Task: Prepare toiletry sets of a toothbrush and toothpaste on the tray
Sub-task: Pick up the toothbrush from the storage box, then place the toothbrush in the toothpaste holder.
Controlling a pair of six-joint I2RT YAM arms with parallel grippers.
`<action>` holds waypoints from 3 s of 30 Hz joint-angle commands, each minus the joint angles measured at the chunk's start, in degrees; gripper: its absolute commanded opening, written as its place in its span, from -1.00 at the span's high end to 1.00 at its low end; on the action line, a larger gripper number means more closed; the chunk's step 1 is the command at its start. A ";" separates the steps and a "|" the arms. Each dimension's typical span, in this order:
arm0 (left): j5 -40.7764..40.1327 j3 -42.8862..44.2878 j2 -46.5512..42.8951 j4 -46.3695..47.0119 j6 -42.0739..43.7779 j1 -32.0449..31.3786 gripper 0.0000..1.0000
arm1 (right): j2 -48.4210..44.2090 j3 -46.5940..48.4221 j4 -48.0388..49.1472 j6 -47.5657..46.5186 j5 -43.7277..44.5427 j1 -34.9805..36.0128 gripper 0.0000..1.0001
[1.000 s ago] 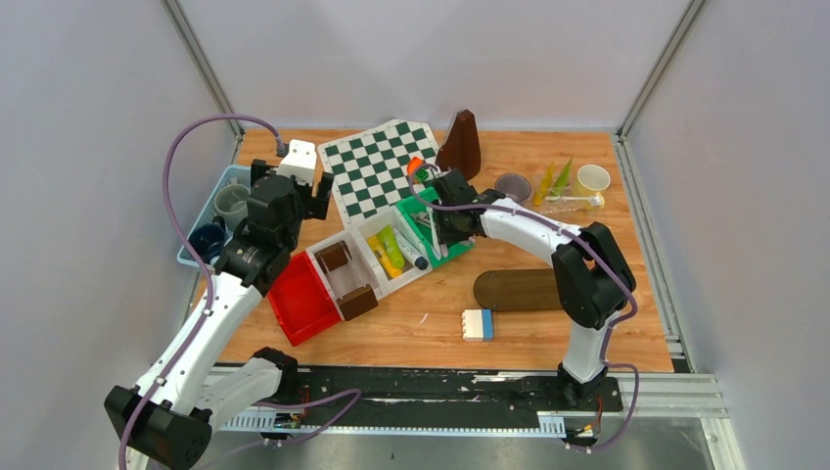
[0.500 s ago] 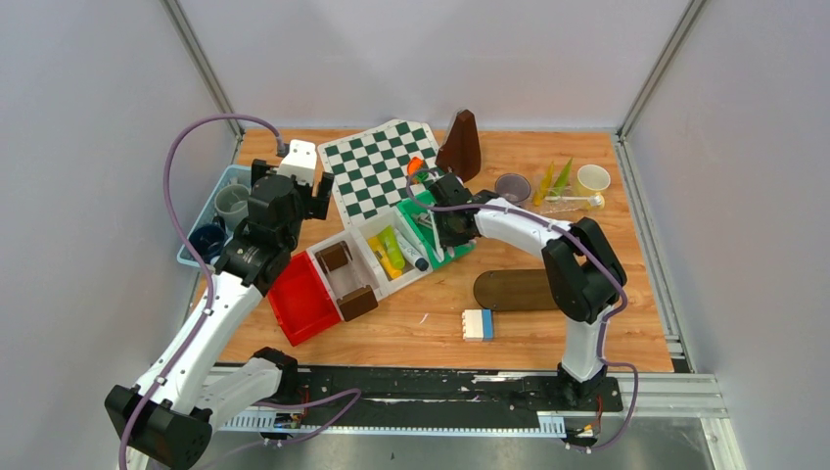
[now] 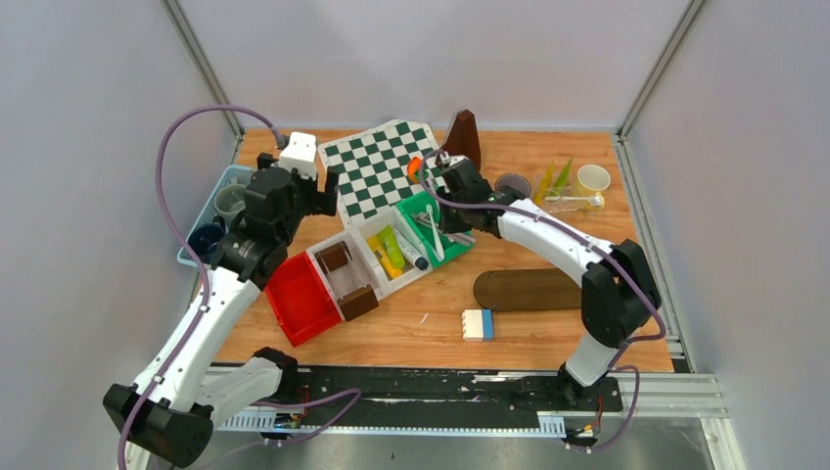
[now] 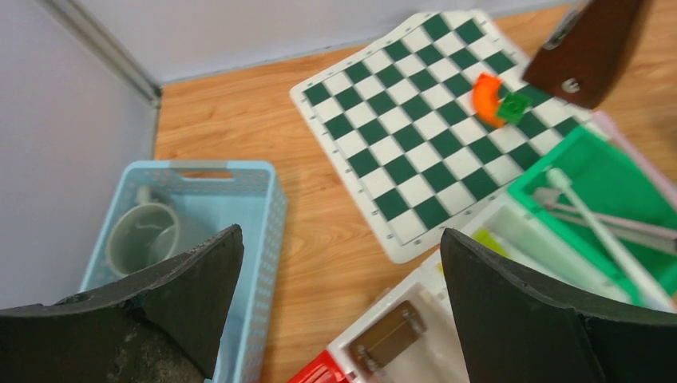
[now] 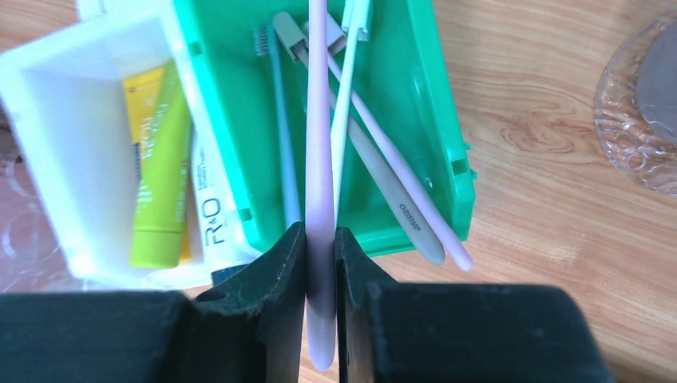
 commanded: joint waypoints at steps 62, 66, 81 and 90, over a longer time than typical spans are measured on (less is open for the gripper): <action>11.18 -6.77 9.46 23.74 -23.52 -24.91 1.00 | -36.11 -18.23 14.92 -2.32 14.98 18.11 -0.02; 16.56 -6.56 9.24 23.83 -14.50 -24.91 1.00 | -38.32 -13.12 5.79 -1.14 14.15 17.39 -0.23; 44.25 5.28 11.44 2.19 12.37 -24.88 1.00 | -48.81 -4.79 -6.44 -22.16 3.30 16.28 -0.32; 54.14 12.89 17.13 -12.70 20.70 -24.91 1.00 | -54.36 -5.73 -6.30 -35.18 -2.91 16.29 -0.34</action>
